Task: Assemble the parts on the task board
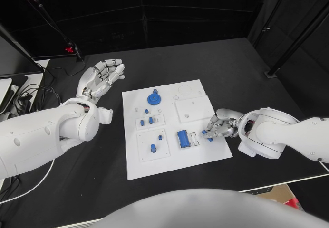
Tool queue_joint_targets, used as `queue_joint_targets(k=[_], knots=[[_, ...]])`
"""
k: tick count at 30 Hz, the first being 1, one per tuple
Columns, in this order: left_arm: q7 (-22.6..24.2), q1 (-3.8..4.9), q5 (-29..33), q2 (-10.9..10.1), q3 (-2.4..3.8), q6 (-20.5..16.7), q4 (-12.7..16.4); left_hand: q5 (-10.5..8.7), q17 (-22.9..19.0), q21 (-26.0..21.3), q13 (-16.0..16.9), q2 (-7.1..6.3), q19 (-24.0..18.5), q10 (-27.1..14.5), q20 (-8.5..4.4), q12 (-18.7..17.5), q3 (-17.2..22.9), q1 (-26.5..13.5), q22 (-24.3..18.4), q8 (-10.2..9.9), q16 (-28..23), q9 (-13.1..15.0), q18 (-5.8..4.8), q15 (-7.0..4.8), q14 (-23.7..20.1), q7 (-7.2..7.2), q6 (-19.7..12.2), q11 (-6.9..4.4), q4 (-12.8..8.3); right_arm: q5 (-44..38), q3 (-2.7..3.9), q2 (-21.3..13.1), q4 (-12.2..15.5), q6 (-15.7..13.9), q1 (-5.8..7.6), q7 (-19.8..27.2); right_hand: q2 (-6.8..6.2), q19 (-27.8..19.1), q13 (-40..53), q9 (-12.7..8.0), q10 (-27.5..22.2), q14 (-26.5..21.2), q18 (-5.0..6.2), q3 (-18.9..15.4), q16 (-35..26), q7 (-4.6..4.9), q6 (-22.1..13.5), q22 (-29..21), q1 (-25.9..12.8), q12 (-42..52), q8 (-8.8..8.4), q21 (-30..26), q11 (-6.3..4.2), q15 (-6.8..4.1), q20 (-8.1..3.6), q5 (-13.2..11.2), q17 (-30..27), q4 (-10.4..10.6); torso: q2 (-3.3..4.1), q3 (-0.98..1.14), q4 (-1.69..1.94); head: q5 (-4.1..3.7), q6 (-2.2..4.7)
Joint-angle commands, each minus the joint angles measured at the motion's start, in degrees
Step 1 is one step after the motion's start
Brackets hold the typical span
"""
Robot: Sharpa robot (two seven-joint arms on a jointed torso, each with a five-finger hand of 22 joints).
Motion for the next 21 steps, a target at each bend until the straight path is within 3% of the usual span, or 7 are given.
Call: queue_joint_targets(k=[1,14,17,21], knots=[[5.9,0.08,0.1,0.0,0.05,0.4,0.0,0.34,0.0,0.3,0.0,0.61,0.0,-0.2,-0.05,0.2,-0.2,-0.1,0.0,0.3,0.3,-0.1,0.27,-0.14,-0.1,8.78,-0.4,-0.05,0.0,7.4,0.0,-0.5,0.9,-4.1,0.03,5.4,0.48,6.0,15.1,0.3,6.1,5.8,-0.42,2.7,0.1,-0.63,1.1,15.1,-0.8,-0.2,-0.07,0.2,-0.1,0.22,0.48,0.5,15.1,-2.2,0.0,-0.04,0.13,-0.2,0.0],[5.8,0.07,0.1,0.0,0.05,0.4,-0.1,0.34,-0.1,0.3,-0.1,0.7,0.0,-0.2,-0.05,0.2,-0.2,-0.1,-0.1,0.3,0.3,-0.1,0.27,-0.14,-0.1,8.78,-0.4,-0.06,0.0,11.4,0.05,-3.4,4.0,-7.0,0.2,8.6,0.01,6.0,15.1,0.1,6.1,5.8,-0.42,3.1,0.1,-0.6,2.1,15.1,-2.0,-0.2,-0.82,0.2,-0.11,0.3,0.59,1.3,15.1,-2.0,-0.02,-0.04,0.07,-0.01,0.0],[5.8,0.07,0.1,0.1,0.05,0.4,-0.2,0.35,-0.2,0.3,-0.1,0.82,0.0,-0.2,-0.05,0.3,-0.2,-0.1,-0.1,0.3,0.4,-0.1,0.27,-0.14,-0.1,8.79,-0.4,-0.06,0.0,12.5,0.06,-3.7,4.9,-6.9,0.4,8.5,-0.53,6.0,15.1,-0.1,6.1,5.8,-0.42,2.5,0.1,-0.68,2.7,15.1,-3.8,-0.2,-1.56,0.2,-0.19,0.3,0.64,4.2,15.1,-1.0,0.01,-0.01,0.14,-0.1,0.0],[5.7,0.07,0.1,0.2,0.05,0.4,-0.2,0.35,-0.2,0.3,-0.1,0.87,-0.1,-0.2,-0.05,0.3,-0.2,-0.1,-0.1,0.4,0.4,-0.2,0.27,-0.14,-0.1,8.78,-0.4,-0.06,0.0,12.9,0.07,-3.6,5.7,-6.4,0.58,6.5,-0.91,6.0,15.1,-0.3,6.1,5.8,-0.42,1.3,0.1,-0.59,3.1,15.1,-6.1,-0.2,-2.59,0.2,-0.14,0.31,0.67,5.9,15.1,0.7,0.04,-0.01,0.1,0.01,0.0]])
